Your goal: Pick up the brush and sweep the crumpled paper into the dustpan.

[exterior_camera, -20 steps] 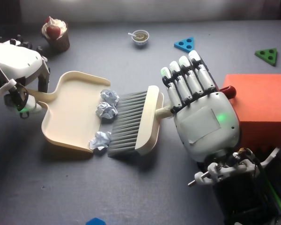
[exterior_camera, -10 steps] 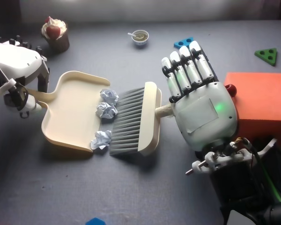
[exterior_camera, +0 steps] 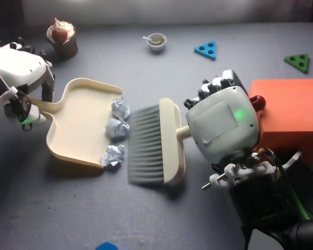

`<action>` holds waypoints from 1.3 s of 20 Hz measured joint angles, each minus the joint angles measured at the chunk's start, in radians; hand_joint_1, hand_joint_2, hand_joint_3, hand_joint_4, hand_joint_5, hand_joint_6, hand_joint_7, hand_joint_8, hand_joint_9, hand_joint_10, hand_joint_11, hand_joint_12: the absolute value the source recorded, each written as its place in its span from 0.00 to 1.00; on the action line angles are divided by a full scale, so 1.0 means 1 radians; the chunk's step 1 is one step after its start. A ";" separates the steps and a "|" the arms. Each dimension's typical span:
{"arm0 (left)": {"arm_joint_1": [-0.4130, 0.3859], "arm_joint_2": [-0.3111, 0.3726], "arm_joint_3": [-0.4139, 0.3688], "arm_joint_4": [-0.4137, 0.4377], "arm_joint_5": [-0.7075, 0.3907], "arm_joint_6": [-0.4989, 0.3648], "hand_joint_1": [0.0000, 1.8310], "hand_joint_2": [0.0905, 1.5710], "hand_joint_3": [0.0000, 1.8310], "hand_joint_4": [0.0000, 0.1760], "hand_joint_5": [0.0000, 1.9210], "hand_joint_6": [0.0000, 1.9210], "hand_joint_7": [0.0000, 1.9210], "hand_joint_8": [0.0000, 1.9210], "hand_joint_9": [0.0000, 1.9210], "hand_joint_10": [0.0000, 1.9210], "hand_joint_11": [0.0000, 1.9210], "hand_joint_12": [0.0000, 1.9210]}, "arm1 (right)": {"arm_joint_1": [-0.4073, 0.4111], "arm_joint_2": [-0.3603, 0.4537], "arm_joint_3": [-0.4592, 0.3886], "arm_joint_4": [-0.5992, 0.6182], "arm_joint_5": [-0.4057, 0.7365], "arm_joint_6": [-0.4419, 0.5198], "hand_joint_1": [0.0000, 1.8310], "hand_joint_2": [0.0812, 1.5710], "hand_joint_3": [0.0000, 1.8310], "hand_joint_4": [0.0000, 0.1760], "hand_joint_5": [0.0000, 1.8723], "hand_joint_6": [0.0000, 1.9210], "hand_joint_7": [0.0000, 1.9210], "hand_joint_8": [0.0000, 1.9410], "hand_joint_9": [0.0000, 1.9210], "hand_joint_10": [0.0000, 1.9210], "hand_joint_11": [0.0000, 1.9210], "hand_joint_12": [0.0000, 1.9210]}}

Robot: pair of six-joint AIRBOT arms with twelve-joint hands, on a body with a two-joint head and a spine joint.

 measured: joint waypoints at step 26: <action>-0.008 0.000 0.000 0.000 0.003 0.008 0.61 0.67 0.00 0.00 0.54 0.45 0.19 0.00 0.14 0.00 0.01 0.30 | 0.267 0.277 -0.289 0.154 0.340 -0.425 0.82 0.74 0.00 0.72 0.57 1.00 0.59 1.00 0.73 1.00 0.79 1.00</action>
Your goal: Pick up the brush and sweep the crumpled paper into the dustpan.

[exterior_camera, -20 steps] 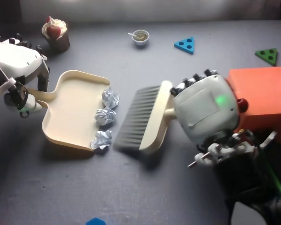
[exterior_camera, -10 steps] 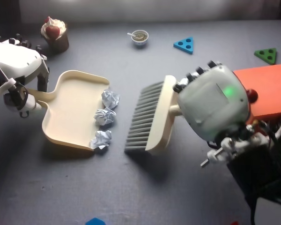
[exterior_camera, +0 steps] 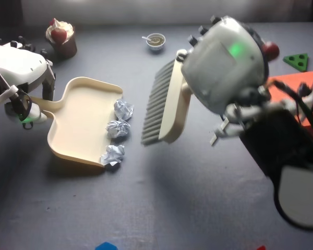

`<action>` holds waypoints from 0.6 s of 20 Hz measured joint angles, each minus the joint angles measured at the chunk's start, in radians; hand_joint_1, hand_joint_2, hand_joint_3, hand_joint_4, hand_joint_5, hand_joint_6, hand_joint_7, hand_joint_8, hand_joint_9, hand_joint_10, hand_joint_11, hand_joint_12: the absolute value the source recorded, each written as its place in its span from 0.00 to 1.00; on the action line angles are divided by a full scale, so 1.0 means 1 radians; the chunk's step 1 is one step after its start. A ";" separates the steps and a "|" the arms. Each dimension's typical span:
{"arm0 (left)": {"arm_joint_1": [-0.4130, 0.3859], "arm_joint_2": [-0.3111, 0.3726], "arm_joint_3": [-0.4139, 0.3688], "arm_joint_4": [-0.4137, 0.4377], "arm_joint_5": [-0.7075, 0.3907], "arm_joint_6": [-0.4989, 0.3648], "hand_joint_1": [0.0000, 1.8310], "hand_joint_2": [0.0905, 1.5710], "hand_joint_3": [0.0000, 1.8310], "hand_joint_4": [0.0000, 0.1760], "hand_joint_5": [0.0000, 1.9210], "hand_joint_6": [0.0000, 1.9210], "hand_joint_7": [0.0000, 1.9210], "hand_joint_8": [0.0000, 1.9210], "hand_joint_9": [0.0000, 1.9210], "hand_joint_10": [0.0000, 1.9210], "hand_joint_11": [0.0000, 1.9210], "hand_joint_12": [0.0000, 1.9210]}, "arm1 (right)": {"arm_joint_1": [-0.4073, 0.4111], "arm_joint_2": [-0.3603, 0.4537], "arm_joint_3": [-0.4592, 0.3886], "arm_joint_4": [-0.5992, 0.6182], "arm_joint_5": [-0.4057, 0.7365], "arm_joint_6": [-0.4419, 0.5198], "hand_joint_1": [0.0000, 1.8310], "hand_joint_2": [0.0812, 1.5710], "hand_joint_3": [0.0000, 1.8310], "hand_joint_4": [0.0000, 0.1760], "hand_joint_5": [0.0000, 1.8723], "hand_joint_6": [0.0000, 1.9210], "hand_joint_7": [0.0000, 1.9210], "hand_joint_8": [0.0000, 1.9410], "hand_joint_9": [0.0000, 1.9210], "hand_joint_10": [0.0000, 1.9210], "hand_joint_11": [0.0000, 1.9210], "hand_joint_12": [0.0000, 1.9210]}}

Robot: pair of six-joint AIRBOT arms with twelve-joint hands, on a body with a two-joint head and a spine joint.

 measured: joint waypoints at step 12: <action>0.000 0.000 0.000 -0.002 -0.002 0.000 0.61 0.68 0.00 0.00 0.54 0.46 0.19 0.00 0.14 0.00 0.01 0.30 | 0.160 -0.001 -0.056 0.466 0.170 -0.591 0.83 0.73 0.00 0.62 0.52 1.00 0.49 1.00 0.68 1.00 0.77 1.00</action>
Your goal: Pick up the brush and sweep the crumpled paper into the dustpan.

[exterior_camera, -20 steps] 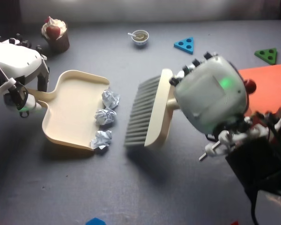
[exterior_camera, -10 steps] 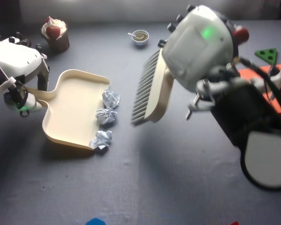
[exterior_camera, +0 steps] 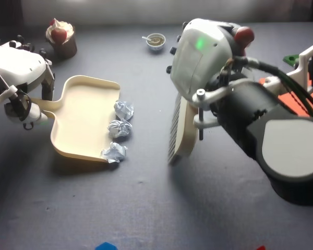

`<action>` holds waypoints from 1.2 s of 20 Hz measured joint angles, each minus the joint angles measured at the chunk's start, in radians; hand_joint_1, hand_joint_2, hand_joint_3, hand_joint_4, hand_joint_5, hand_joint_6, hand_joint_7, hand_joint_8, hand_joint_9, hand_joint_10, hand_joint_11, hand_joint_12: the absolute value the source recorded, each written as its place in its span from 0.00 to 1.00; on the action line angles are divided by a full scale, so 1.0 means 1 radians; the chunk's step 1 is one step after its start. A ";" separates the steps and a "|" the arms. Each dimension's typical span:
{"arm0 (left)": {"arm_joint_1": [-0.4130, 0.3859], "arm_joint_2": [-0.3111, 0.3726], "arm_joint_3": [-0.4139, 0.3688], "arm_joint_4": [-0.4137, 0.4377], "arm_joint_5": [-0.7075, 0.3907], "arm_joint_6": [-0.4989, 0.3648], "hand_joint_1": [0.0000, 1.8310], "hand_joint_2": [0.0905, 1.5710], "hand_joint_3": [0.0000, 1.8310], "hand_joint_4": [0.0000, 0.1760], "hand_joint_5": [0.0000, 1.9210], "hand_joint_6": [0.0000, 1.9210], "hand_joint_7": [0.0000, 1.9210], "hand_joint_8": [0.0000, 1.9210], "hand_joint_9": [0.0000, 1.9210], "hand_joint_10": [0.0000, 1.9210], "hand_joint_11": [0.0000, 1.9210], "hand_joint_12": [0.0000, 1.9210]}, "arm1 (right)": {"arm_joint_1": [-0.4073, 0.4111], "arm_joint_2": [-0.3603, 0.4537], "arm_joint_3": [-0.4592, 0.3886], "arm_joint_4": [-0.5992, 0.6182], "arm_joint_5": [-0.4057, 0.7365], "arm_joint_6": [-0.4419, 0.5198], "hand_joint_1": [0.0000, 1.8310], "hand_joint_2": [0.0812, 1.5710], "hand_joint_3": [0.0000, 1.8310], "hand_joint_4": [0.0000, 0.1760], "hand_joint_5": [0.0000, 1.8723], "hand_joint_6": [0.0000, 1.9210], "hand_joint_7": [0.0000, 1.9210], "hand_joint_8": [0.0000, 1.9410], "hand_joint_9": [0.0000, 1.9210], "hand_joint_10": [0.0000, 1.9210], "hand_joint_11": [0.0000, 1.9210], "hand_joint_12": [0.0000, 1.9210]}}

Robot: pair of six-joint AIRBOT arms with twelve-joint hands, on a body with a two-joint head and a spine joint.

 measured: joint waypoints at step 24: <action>0.011 -0.006 0.002 -0.005 -0.012 -0.013 0.60 0.68 0.00 0.00 0.54 0.46 0.20 0.00 0.14 0.00 0.02 0.31 | -0.013 -0.258 0.279 -0.232 0.094 0.306 0.81 0.71 0.00 0.89 0.54 1.00 0.54 1.00 0.70 1.00 0.79 1.00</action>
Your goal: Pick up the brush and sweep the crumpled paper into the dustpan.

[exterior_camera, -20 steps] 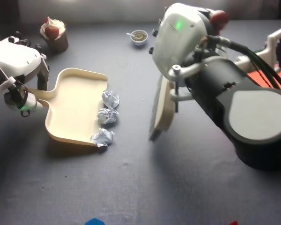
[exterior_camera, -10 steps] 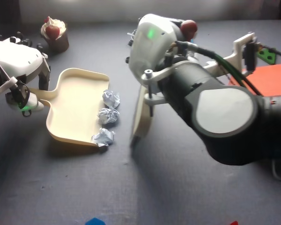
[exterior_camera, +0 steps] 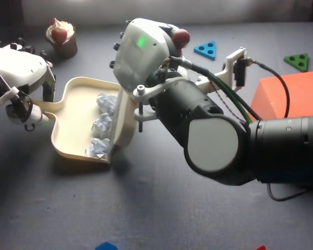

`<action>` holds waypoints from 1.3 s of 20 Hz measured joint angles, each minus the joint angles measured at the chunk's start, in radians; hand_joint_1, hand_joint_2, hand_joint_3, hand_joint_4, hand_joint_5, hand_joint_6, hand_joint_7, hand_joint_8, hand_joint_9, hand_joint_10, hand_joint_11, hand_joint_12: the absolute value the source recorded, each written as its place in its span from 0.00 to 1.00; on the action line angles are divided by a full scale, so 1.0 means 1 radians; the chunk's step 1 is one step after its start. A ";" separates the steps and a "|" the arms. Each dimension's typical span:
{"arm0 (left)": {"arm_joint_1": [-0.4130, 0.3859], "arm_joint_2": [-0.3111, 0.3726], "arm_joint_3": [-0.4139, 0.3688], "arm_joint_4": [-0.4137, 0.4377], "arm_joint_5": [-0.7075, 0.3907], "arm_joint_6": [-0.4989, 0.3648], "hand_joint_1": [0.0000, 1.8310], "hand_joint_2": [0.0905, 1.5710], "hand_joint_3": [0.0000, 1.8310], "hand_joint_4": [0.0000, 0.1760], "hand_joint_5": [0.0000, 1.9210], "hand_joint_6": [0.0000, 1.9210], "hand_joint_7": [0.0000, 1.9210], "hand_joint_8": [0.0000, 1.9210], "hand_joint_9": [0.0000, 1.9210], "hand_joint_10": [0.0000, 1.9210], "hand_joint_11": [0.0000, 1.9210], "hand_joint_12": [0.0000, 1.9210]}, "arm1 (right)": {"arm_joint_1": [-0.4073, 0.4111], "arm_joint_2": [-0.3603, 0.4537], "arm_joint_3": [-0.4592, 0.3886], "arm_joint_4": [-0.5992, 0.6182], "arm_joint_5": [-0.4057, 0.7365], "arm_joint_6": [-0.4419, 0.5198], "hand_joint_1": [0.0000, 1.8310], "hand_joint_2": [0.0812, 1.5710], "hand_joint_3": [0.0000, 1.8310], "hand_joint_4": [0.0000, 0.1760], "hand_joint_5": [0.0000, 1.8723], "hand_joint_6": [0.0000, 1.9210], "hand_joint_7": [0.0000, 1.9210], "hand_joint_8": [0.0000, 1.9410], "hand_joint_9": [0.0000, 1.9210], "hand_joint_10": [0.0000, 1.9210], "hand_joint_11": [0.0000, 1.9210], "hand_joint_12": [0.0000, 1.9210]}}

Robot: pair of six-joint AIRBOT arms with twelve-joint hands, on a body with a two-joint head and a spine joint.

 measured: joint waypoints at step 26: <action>0.003 -0.006 -0.003 -0.018 -0.014 -0.003 0.60 0.67 0.00 0.05 0.55 0.44 0.20 0.00 0.15 0.00 0.01 0.30 | -0.035 0.152 -0.163 -0.200 -0.034 0.146 0.83 0.73 0.00 0.77 0.52 1.00 0.51 1.00 0.69 1.00 0.79 1.00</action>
